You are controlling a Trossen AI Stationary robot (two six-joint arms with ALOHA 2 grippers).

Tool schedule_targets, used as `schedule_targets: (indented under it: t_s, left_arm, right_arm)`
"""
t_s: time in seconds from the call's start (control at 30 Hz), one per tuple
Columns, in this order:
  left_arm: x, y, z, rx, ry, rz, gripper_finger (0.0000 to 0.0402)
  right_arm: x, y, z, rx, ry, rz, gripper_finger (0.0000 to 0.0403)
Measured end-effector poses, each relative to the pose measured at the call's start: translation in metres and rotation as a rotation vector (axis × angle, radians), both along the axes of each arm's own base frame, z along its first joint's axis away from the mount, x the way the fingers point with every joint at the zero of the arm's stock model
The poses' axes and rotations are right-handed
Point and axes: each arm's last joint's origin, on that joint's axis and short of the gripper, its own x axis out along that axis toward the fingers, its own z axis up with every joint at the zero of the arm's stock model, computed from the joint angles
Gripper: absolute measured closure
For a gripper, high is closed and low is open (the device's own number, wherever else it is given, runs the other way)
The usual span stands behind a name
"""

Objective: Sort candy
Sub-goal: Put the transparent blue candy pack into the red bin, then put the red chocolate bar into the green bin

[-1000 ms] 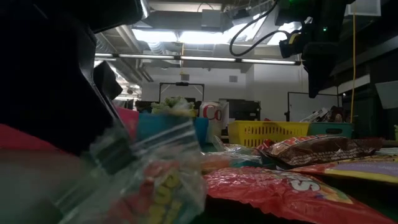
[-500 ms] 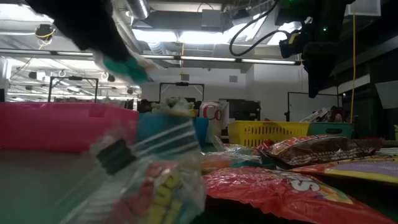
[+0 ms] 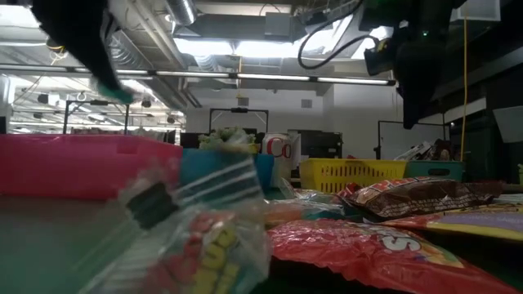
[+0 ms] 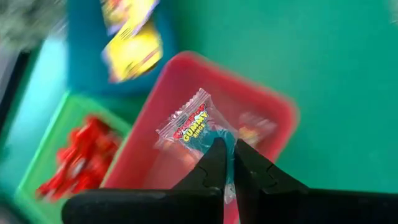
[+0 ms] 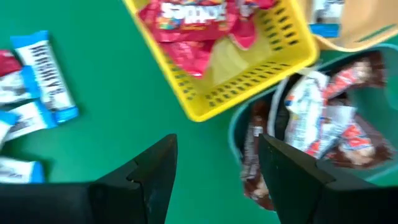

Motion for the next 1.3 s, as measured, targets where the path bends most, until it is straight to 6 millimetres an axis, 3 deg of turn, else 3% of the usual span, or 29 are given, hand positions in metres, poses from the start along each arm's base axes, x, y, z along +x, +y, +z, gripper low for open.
schedule_targets:
  t_s: [0.3,0.6,1.0,1.3]
  left_arm:
    - [-0.001,0.015,-0.002,0.017,0.041,0.140,0.0335]
    - [0.006,0.020,-0.002,-0.004,0.005,0.173,0.0272]
    - [0.032,0.020,0.005,-0.024,-0.243,0.151,0.0268]
    - [0.036,0.019,0.007,-0.029,-0.270,0.121,0.0268]
  right_arm:
    - [0.007,0.010,0.002,0.099,-0.078,0.114,0.0182]
    - [0.022,0.051,0.007,0.061,-0.233,0.389,0.0182]
    - [0.042,0.102,0.015,-0.019,-0.493,0.732,0.0182]
    - [0.070,0.119,-0.020,-0.047,-0.453,0.829,0.0182]
